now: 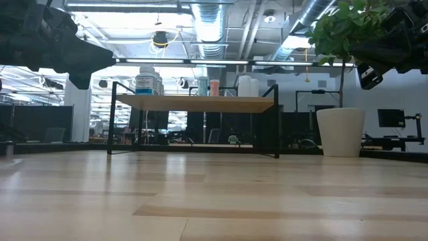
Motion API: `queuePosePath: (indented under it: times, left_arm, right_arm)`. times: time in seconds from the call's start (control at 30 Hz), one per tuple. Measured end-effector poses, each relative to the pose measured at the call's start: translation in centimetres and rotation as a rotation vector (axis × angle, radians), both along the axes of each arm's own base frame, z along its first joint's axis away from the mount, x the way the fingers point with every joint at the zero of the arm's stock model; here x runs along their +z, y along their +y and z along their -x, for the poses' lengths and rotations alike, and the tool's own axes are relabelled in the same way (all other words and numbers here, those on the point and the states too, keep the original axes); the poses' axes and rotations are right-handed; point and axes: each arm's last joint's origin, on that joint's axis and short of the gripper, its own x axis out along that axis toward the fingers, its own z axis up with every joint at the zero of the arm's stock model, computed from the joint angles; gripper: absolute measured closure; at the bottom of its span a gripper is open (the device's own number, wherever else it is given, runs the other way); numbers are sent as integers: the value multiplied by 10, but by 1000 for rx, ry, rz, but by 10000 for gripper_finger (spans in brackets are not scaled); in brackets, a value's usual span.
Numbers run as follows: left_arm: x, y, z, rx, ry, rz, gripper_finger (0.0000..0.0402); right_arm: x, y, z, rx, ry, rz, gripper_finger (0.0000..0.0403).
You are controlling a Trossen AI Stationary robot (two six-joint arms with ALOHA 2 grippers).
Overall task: Pick and place medicine bottles onto shelf by color
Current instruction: Return to Home Position
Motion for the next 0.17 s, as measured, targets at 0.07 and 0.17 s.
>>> queuePosePath:
  times: [0.07, 0.17]
  left_arm:
    - [0, 0, 0, 0, 0, 0, 310]
    - [0, 0, 0, 0, 0, 0, 310]
  right_arm:
    - [0, 0, 0, 0, 0, 0, 374]
    - [0, 0, 0, 0, 1, 0, 376]
